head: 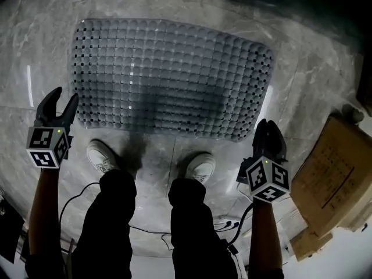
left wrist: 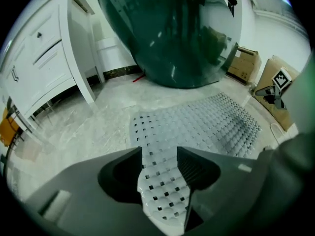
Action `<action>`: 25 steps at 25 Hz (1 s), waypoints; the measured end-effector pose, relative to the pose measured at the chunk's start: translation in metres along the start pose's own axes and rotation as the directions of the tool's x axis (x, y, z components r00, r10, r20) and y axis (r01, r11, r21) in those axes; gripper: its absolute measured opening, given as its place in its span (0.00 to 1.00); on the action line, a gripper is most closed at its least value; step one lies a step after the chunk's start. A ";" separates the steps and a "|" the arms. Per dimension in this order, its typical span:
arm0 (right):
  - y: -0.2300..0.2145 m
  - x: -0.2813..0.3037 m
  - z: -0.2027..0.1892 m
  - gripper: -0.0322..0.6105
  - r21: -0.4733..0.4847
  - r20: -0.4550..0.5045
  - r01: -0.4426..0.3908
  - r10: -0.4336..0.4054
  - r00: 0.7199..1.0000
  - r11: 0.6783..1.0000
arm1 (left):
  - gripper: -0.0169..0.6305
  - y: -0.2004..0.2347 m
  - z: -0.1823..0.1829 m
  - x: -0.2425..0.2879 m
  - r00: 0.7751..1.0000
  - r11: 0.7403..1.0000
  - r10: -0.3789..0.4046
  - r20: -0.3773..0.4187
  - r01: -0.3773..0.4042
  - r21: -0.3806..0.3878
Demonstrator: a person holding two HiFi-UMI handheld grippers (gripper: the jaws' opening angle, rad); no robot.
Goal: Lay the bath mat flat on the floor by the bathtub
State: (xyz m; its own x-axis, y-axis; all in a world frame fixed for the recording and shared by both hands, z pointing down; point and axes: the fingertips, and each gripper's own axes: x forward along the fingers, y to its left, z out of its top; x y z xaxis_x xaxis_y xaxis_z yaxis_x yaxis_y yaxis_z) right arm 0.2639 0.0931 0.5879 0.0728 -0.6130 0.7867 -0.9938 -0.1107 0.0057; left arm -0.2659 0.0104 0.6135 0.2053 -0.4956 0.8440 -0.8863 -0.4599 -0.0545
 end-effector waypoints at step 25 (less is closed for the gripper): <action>0.085 -0.175 0.155 0.09 -0.033 0.147 -0.143 0.146 0.978 0.989 | 0.03 -0.074 0.160 -0.175 0.979 0.998 -0.054 0.196 0.061 -0.033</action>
State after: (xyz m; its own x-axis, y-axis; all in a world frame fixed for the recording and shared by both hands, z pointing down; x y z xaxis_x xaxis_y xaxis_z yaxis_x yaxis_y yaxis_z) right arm 0.1792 0.0700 0.3550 -0.0616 -0.7309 0.6797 -0.9963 0.0040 -0.0860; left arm -0.1697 0.0128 0.3843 0.3301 -0.6052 0.7244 -0.8853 -0.4648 0.0151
